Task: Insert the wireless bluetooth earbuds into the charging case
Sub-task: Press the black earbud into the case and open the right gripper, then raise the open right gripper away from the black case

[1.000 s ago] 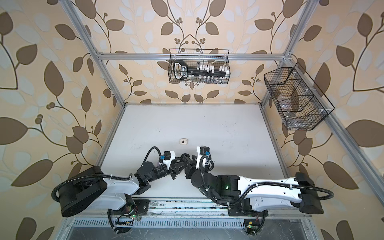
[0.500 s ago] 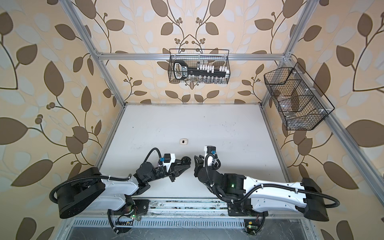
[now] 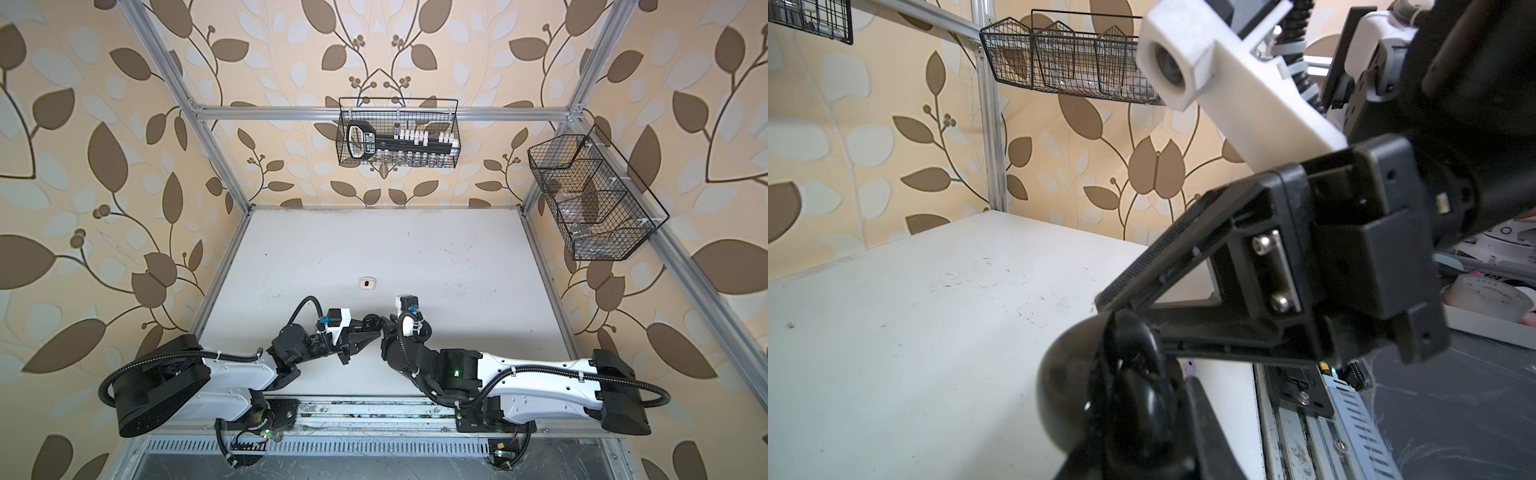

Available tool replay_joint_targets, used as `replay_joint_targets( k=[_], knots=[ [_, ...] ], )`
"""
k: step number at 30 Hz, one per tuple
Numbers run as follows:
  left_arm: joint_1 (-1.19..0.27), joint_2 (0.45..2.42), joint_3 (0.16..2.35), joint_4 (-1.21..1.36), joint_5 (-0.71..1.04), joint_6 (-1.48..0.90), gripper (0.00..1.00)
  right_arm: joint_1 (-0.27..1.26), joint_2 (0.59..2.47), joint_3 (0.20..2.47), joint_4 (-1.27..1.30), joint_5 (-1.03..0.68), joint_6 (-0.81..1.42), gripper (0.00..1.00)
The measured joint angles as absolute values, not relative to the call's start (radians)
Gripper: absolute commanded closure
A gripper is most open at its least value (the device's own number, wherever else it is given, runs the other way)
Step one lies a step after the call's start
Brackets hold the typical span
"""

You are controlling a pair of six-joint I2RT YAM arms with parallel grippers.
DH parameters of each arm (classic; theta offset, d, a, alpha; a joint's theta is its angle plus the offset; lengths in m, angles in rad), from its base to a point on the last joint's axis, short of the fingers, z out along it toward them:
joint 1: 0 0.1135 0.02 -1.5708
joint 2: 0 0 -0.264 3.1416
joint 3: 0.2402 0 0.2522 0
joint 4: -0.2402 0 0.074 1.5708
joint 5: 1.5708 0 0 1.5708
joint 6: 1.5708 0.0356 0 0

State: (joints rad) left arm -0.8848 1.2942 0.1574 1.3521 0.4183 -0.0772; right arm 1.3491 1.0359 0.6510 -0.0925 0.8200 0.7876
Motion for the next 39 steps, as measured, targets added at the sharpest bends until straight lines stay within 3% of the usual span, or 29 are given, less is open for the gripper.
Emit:
replay_joint_targets(
  k=[22, 33, 39],
  knots=[
    [-0.884, 1.332, 0.157, 1.371, 0.42, -0.063, 1.0, 1.423, 1.027, 0.659, -0.086, 0.902, 0.702, 0.64],
    [-0.885, 1.33, 0.157, 1.371, 0.438, -0.056, 1.0, 1.425, 0.998, 0.659, -0.093, 0.909, 0.683, 0.65],
    [-0.885, 1.325, 0.157, 1.361, 0.453, -0.046, 1.0, 1.427, 0.937, 0.664, -0.098, 0.903, 0.677, 0.59]
  ],
)
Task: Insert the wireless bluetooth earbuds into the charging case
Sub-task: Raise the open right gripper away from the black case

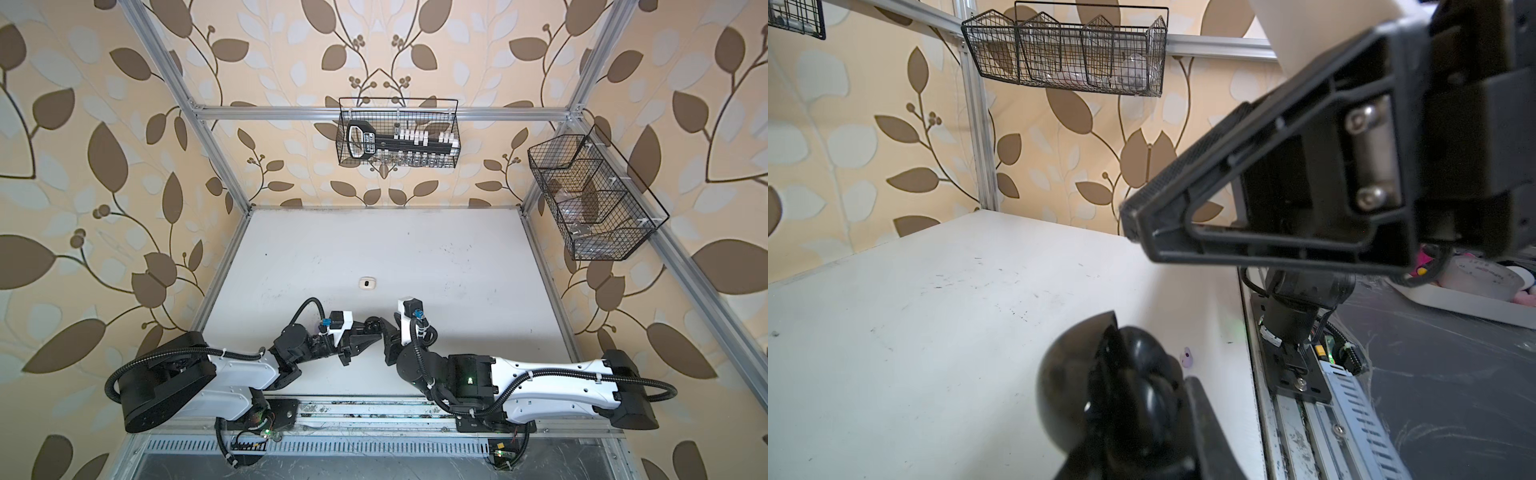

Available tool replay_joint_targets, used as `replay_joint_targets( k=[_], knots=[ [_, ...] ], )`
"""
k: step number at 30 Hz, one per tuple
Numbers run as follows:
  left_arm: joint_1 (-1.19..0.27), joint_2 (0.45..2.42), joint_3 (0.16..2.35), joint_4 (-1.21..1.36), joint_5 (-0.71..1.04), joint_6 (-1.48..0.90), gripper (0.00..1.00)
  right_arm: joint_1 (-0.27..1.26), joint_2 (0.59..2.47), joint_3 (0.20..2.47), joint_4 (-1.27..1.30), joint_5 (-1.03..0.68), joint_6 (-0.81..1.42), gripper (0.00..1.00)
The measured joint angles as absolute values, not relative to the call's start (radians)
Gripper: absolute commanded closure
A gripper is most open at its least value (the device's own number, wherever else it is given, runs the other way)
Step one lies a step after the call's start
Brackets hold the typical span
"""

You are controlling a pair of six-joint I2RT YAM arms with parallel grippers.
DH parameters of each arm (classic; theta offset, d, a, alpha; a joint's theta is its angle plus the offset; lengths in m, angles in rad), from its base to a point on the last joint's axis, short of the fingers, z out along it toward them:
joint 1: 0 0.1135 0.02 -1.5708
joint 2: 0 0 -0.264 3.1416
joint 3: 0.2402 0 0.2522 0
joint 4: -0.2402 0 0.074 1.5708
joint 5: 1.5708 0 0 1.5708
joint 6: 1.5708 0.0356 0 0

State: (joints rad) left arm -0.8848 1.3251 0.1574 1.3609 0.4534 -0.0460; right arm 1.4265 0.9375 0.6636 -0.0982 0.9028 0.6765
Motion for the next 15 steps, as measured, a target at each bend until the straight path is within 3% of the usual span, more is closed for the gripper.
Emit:
replay_joint_targets(
  k=[15],
  knots=[
    [-0.883, 1.264, 0.157, 1.291, 0.464, -0.027, 1.0, 1.383, 1.07, 0.754, -0.179, 0.83, 0.694, 0.6]
  ],
)
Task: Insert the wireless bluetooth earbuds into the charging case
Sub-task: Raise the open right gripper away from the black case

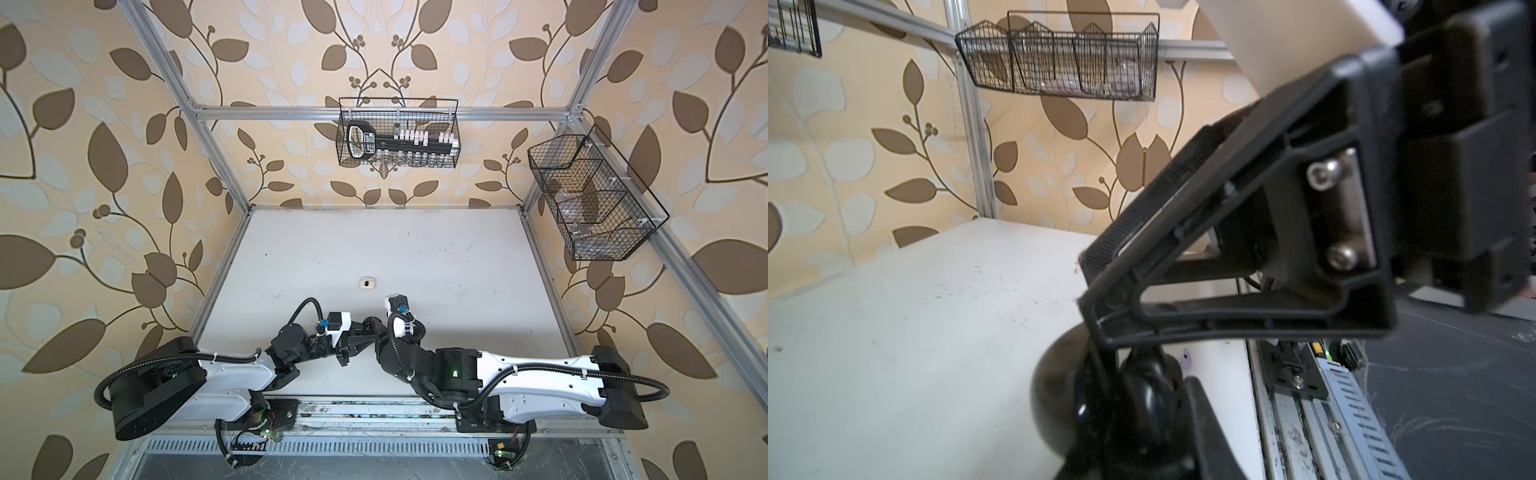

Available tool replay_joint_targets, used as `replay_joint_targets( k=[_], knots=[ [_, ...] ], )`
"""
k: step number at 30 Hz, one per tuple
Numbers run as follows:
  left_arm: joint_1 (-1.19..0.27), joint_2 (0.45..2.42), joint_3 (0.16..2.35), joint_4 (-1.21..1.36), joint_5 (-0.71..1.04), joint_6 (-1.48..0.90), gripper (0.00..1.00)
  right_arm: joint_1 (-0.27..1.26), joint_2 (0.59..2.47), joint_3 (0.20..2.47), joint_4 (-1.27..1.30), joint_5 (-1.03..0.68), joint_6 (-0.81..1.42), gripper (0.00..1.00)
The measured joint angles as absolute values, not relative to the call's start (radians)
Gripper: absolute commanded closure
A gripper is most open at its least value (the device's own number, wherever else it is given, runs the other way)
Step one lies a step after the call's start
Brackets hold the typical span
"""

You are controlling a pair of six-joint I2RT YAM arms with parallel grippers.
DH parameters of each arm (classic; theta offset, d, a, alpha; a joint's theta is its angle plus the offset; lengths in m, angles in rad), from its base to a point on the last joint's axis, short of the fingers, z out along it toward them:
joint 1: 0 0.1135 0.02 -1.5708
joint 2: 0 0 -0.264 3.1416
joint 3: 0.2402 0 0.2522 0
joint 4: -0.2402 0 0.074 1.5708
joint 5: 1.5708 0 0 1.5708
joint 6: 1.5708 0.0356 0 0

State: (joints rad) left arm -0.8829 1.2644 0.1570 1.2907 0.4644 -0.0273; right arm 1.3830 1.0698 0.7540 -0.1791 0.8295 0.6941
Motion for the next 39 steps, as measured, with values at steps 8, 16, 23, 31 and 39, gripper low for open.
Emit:
replay_joint_targets(
  k=[8, 16, 23, 31, 39],
  knots=[
    [-0.883, 1.219, 0.149, 1.212, 0.453, -0.021, 1.0, 1.371, 1.083, 0.754, -0.192, 0.791, 0.723, 0.63],
    [-0.884, 1.201, 0.149, 1.199, 0.45, -0.001, 1.0, 1.364, 1.042, 0.754, -0.197, 0.76, 0.713, 0.62],
    [-0.885, 1.177, 0.151, 1.174, 0.514, -0.006, 1.0, 1.228, 0.878, 0.663, -0.127, 0.699, 0.683, 0.59],
    [-0.885, 1.174, 0.183, 1.12, 0.59, -0.028, 1.0, 1.092, 0.93, 0.484, 0.063, 0.45, 0.627, 0.6],
    [-0.885, 1.19, 0.199, 1.125, 0.628, -0.032, 1.0, 1.121, 0.941, 0.451, 0.228, 0.334, 0.566, 0.61]
  ],
)
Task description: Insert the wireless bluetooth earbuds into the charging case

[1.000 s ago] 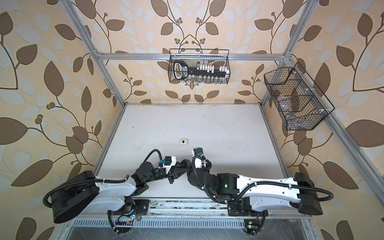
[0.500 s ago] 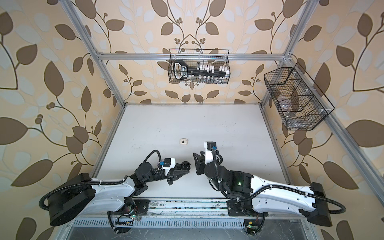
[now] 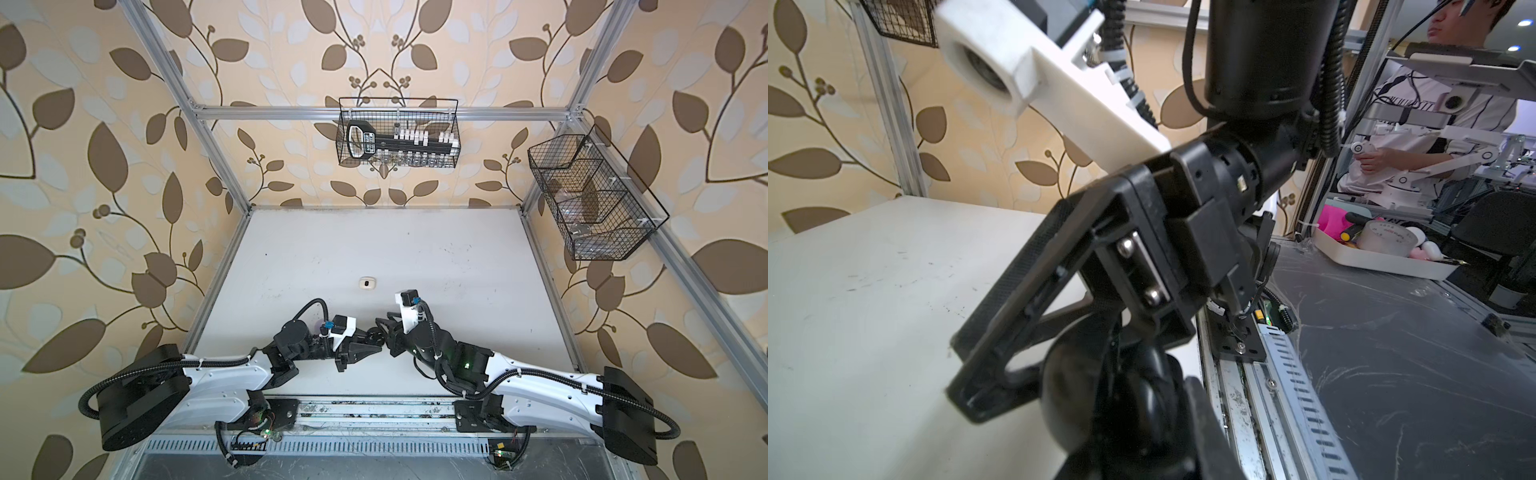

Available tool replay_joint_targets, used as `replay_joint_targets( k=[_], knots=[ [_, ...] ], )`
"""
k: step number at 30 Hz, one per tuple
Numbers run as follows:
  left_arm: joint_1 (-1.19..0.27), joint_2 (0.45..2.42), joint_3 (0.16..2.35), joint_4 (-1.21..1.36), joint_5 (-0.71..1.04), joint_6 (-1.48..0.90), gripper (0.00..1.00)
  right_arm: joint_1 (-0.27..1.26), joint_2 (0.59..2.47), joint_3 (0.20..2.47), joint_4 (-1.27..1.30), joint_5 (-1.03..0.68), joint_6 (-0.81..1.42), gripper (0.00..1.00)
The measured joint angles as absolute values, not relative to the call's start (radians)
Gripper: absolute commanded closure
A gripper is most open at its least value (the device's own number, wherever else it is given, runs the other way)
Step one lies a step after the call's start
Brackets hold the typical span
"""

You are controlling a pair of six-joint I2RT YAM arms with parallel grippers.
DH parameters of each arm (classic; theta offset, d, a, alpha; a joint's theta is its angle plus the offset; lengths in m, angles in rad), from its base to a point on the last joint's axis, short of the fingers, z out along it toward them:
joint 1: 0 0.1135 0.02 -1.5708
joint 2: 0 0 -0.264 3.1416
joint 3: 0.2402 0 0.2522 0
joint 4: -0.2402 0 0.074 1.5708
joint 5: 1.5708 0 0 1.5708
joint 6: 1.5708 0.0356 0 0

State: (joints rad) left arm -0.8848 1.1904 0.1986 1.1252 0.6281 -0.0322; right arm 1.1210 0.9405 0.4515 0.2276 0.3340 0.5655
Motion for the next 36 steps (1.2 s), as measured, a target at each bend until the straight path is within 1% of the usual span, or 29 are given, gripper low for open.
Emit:
replay_joint_targets(
  k=[2, 10, 17, 21, 25, 30, 36],
  knots=[
    [-0.885, 1.19, 0.199, 1.124, 0.643, -0.033, 1.0, 1.141, 0.927, 0.437, 0.238, 0.346, 0.545, 0.6],
    [-0.892, 1.185, 0.199, 1.119, 0.682, -0.032, 1.0, 1.208, 0.855, 0.384, 0.282, 0.385, 0.464, 0.6],
    [-0.892, 1.179, 0.199, 1.083, 0.704, -0.028, 1.0, 1.244, 0.768, 0.297, 0.367, 0.371, 0.382, 0.6],
    [-0.898, 1.172, 0.199, 1.035, 0.727, -0.023, 1.0, 1.276, 0.745, 0.284, 0.403, 0.377, 0.329, 0.6],
    [-0.896, 1.172, 0.199, 0.981, 0.702, -0.022, 1.0, 1.335, 0.744, 0.284, 0.458, 0.35, 0.285, 0.61],
    [-0.896, 1.171, 0.199, 0.951, 0.691, -0.02, 1.0, 1.354, 0.768, 0.289, 0.444, 0.387, 0.273, 0.61],
    [-0.896, 1.155, 0.199, 0.936, 0.651, -0.01, 1.0, 1.355, 0.735, 0.322, 0.374, 0.443, 0.326, 0.61]
  ],
)
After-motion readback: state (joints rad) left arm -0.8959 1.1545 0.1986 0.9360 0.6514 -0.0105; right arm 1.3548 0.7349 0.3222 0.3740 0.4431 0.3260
